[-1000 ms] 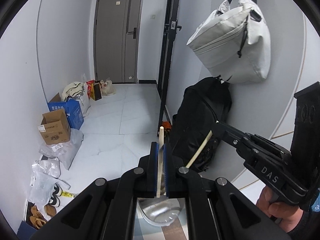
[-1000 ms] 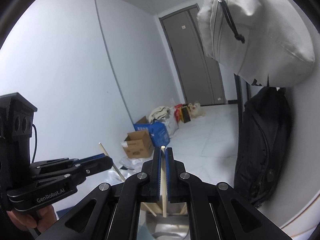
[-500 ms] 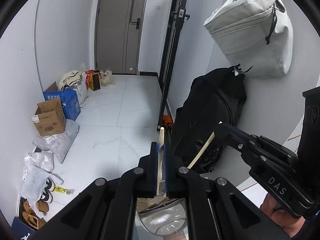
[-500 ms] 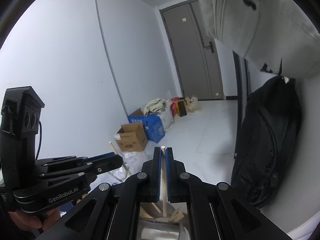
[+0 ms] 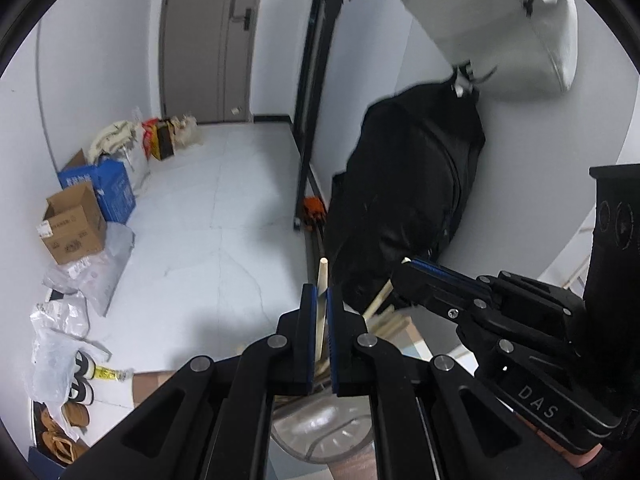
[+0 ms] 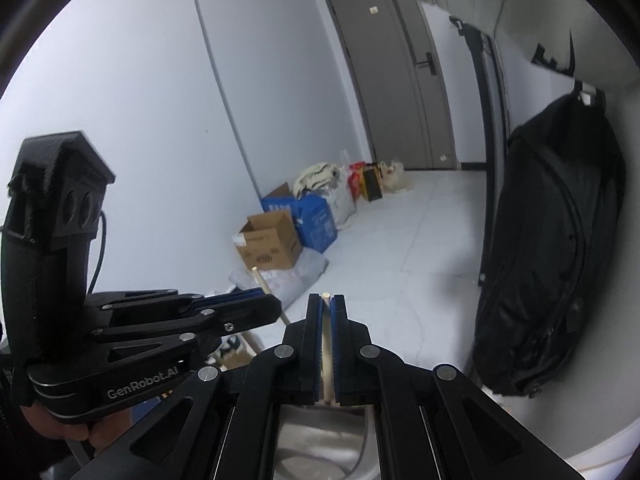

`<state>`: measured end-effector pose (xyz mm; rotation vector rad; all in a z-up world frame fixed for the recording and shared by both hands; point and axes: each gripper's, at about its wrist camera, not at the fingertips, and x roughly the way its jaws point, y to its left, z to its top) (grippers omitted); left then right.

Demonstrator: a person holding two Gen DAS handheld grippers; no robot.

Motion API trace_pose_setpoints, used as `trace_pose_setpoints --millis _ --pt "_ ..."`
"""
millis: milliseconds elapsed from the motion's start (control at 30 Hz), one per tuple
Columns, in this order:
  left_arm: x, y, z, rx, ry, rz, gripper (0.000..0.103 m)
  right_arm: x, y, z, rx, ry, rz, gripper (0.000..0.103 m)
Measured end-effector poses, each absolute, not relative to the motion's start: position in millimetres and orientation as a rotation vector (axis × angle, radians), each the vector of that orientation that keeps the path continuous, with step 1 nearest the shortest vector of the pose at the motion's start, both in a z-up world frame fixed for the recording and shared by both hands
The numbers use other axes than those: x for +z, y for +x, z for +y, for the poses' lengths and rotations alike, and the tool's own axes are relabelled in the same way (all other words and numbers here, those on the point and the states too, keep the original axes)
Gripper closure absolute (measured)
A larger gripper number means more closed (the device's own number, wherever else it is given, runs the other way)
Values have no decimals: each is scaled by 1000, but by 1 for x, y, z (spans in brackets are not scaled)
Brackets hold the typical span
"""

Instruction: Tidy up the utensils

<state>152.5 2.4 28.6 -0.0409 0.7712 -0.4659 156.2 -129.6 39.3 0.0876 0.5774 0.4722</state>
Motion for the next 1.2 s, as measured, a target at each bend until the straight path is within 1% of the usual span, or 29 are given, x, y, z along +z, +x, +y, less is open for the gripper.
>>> trace_pose_setpoints --millis 133,200,300,333,367,400,433,467,533,567,600,667,733,767,800,833,867,900,967,1100,1167,1200 --pt "20 157 -3 -507 -26 835 102 28 155 -130 483 86 604 100" --pt "20 159 -1 -512 -44 849 102 22 160 -131 493 98 645 100" --pt "28 156 6 -502 -59 840 101 19 159 -143 493 153 653 99" --pt "30 155 7 -497 -62 832 98 20 157 -148 492 174 645 97" --pt "33 152 9 -491 -66 820 91 21 155 -152 492 191 636 88" --pt "36 149 11 -482 -68 809 87 23 152 -157 485 210 627 72" --pt "38 146 13 -473 -75 798 79 25 149 -161 477 220 617 67" --pt "39 144 14 -464 -79 787 72 27 146 -165 472 230 606 65" --pt "44 139 17 -430 -84 768 64 31 140 -171 462 242 598 65" --pt "45 137 19 -420 -86 763 62 33 136 -173 453 247 596 62" --pt "46 135 20 -409 -90 758 62 36 133 -176 448 250 593 60" --pt "52 126 23 -382 -101 741 61 41 126 -179 440 252 581 59" --pt "55 121 25 -364 -105 726 59 47 118 -181 431 247 567 53" --pt "57 116 26 -350 -106 713 58 51 112 -182 428 249 556 47" --pt "60 111 26 -339 -104 701 56 54 108 -183 430 250 549 45" --pt "63 106 27 -334 -104 690 51 57 102 -183 430 250 537 45" --pt "66 99 27 -330 -106 678 45 60 97 -183 430 249 526 41" --pt "68 95 28 -323 -109 667 42 65 90 -184 431 248 513 37" --pt "72 84 30 -303 -119 639 36 68 79 -184 432 247 493 35" --pt "78 62 33 -268 -128 594 31 75 55 -184 446 255 461 30" --pt "80 53 33 -251 -120 581 19 77 43 -183 458 253 450 27" --pt "80 49 33 -240 -117 578 17 78 37 -183 455 248 442 24"
